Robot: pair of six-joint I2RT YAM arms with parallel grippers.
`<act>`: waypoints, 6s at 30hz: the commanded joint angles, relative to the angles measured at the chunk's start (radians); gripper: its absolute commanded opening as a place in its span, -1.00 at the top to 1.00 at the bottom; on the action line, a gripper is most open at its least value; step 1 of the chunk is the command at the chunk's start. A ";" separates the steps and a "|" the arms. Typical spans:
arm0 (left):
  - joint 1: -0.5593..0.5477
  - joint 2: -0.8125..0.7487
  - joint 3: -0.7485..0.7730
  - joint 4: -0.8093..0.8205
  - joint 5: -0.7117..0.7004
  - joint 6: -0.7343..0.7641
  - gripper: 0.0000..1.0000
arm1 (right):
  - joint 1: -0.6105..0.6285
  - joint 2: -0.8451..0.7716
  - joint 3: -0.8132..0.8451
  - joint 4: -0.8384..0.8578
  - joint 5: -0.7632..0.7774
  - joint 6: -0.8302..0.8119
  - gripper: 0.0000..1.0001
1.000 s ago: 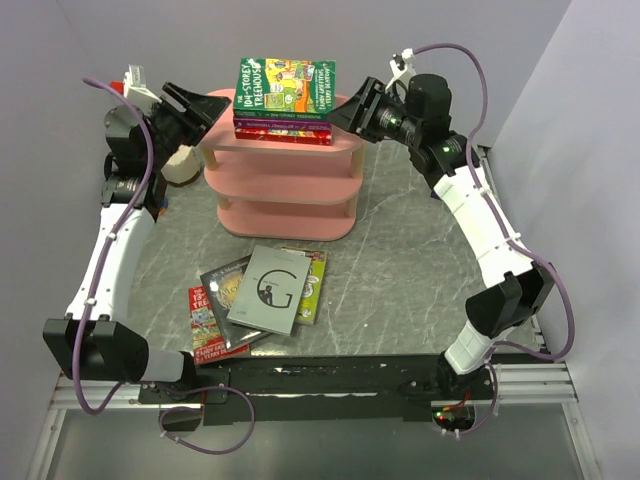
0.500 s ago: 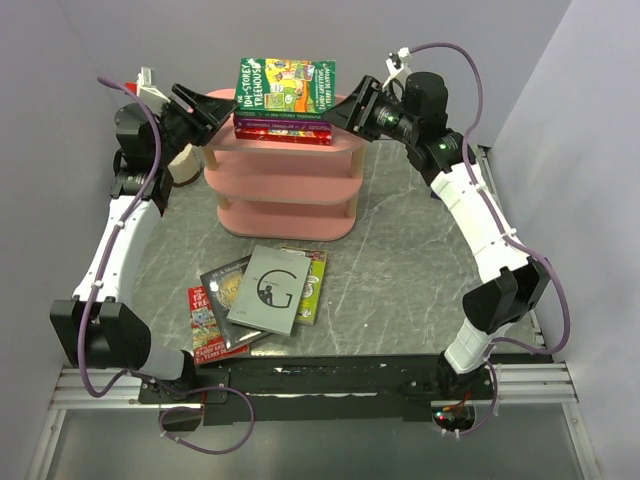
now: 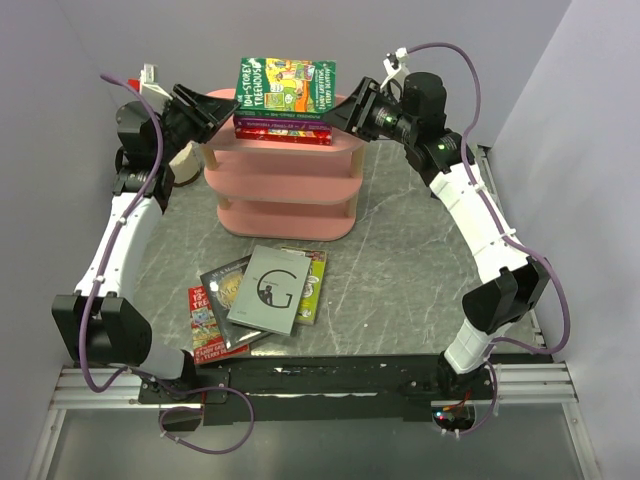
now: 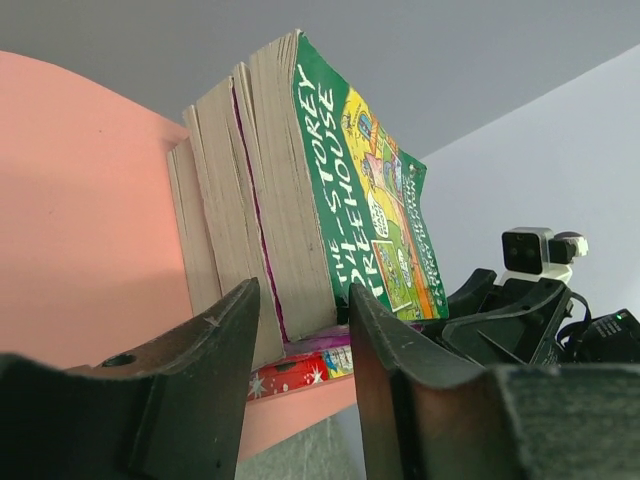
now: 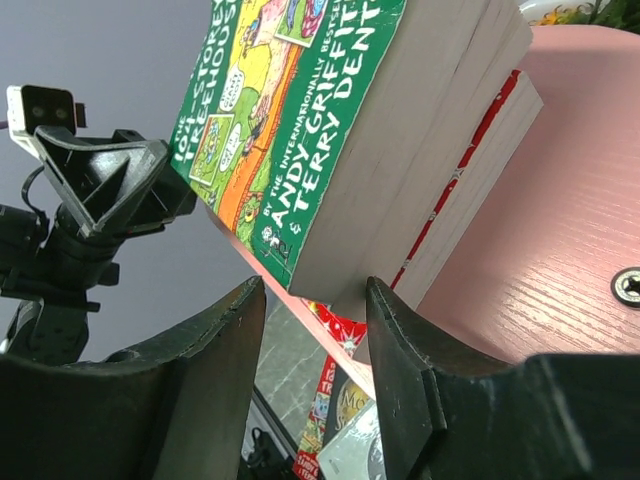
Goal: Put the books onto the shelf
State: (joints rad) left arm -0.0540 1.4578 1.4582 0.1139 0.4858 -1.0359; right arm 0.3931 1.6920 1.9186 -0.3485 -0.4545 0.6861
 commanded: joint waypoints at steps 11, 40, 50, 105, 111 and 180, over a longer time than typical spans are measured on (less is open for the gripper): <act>-0.035 -0.002 0.050 0.049 0.054 0.017 0.11 | 0.047 -0.015 0.022 0.046 -0.006 -0.017 -0.04; -0.081 -0.088 0.004 0.033 0.023 0.028 0.10 | 0.087 -0.121 -0.090 0.075 0.017 -0.019 -0.04; -0.086 -0.106 -0.018 0.029 0.017 0.033 0.10 | 0.095 -0.150 -0.127 0.082 0.027 -0.022 -0.04; -0.023 -0.091 -0.009 0.004 -0.024 0.048 -0.33 | 0.029 -0.067 -0.009 -0.006 0.040 -0.048 -0.25; 0.014 -0.102 -0.009 -0.002 -0.029 0.034 -0.41 | 0.001 -0.110 -0.024 -0.020 0.051 -0.048 -0.38; 0.037 -0.240 -0.090 -0.230 -0.377 0.076 -0.53 | -0.020 -0.374 -0.353 0.123 0.324 -0.059 0.41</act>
State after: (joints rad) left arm -0.0219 1.3106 1.3506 0.0158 0.3130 -1.0035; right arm 0.3809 1.4979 1.6924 -0.3805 -0.2379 0.6250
